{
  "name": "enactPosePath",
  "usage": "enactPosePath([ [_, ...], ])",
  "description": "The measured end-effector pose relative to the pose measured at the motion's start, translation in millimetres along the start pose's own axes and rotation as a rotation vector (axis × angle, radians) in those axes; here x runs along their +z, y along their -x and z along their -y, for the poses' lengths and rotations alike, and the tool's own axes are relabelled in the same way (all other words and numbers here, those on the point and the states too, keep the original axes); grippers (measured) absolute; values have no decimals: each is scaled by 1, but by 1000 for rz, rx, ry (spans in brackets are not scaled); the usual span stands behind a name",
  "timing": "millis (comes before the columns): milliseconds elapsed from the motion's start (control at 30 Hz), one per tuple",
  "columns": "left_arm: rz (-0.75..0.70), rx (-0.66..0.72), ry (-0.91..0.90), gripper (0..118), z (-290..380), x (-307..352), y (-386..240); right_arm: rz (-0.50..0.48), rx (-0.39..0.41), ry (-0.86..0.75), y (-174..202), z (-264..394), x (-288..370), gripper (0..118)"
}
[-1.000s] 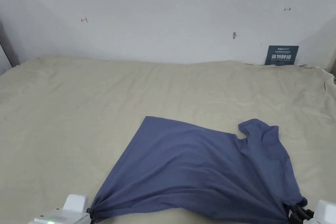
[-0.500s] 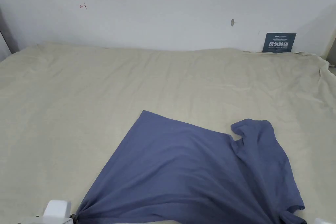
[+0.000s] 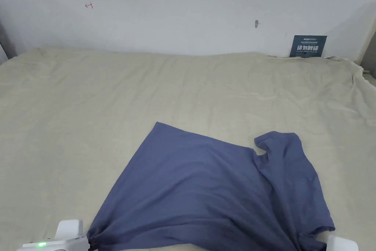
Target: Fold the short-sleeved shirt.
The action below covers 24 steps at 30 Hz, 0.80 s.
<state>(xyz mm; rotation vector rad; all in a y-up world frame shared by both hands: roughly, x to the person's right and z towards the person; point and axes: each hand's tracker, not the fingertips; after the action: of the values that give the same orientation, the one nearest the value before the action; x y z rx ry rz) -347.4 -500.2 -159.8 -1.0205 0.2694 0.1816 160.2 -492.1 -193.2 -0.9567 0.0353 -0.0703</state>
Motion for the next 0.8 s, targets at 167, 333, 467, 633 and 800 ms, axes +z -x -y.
enactPosePath([
  [167,29,57,-126,116,-21,33,-16,-10,43,-131,15,-23,42,93],
  [333,72,3,-296,116,-52,76,-40,-19,75,-305,10,-59,79,93],
  [467,64,-30,-413,111,-74,100,-61,-33,99,-436,9,-81,105,92],
  [633,98,-71,-500,78,-87,102,-80,-22,124,-524,12,-91,115,70],
  [800,206,-38,-501,0,-96,87,-88,-14,133,-552,9,-95,103,2],
])
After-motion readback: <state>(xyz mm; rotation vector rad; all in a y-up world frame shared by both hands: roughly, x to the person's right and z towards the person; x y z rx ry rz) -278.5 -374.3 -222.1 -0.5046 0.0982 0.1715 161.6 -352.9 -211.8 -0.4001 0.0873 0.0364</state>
